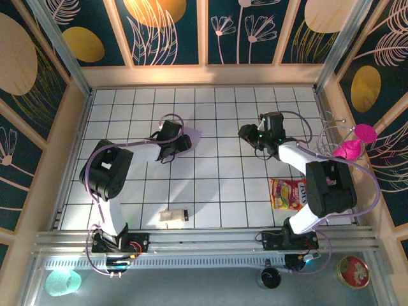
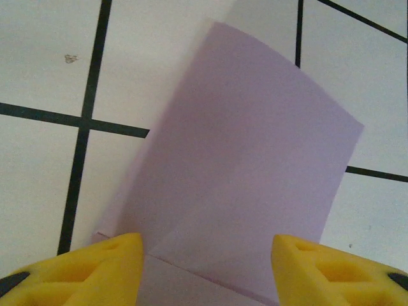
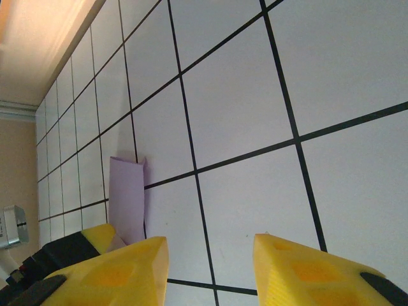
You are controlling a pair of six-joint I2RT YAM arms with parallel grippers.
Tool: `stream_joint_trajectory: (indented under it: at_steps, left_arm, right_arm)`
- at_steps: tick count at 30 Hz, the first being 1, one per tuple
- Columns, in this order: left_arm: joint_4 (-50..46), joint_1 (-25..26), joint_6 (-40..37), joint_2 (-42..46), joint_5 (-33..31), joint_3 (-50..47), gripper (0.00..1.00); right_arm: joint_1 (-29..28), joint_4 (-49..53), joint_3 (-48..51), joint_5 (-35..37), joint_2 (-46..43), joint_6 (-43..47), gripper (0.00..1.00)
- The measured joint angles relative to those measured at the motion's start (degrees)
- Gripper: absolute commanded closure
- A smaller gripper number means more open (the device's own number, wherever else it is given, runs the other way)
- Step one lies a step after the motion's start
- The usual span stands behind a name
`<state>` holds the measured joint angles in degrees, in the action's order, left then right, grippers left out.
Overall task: Fold a paper plane with a square sheet of paper (pick it up from the middle)
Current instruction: Move the paper to the center of the table.
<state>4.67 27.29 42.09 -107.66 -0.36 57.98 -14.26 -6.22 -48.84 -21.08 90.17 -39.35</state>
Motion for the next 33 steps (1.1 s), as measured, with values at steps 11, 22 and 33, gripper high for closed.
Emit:
stream_joint_trajectory:
  at_steps: [11, 22, 33]
  left_arm:
    - [6.7, -0.9, 3.5, -2.1, 12.9, -1.3, 0.56]
    - [15.2, 1.2, 8.7, -1.9, 21.3, -6.0, 0.63]
    - [15.8, 1.2, 12.2, -1.9, 22.4, -6.4, 0.63]
  right_arm:
    - [-4.1, -2.8, 0.9, -2.0, 1.5, -3.6, 0.6]
    - [-13.6, -9.1, 4.2, -5.0, 5.9, -15.3, 0.59]
    - [-16.2, -12.0, 4.2, -5.4, 11.1, -22.1, 0.56]
